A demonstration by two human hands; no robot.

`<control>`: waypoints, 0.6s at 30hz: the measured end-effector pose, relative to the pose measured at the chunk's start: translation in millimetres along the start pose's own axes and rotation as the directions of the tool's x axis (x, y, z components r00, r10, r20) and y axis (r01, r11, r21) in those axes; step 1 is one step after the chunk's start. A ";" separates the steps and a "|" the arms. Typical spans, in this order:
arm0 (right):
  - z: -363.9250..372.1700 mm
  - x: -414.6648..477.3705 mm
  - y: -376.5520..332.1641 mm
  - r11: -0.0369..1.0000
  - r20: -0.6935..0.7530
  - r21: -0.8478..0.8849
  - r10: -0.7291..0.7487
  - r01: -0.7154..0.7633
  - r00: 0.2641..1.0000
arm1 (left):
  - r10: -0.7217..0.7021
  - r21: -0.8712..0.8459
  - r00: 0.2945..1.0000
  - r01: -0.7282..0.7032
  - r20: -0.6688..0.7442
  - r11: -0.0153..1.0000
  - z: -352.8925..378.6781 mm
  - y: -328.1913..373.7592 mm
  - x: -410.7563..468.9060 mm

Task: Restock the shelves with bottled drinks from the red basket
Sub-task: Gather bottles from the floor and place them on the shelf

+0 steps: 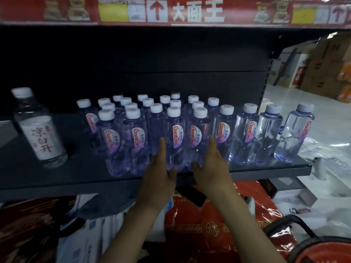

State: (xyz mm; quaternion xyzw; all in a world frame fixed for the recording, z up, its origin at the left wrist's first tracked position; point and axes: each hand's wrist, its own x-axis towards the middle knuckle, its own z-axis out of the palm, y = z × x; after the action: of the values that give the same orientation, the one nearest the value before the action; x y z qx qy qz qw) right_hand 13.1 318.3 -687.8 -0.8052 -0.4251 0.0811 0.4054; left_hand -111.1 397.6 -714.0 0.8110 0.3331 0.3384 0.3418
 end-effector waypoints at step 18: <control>25.1 -140.8 -84.0 0.894 0.354 -0.324 -0.188 0.309 0.916 | -0.069 0.733 0.994 0.110 -0.086 0.671 -132.8 32.4 -166.0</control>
State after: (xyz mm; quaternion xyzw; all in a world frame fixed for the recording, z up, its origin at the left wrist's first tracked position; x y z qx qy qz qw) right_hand -138.9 253.3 -673.8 -0.7824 -0.5921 0.0723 0.1790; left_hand -295.3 295.6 -670.8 0.8536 0.4892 0.1791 -0.0062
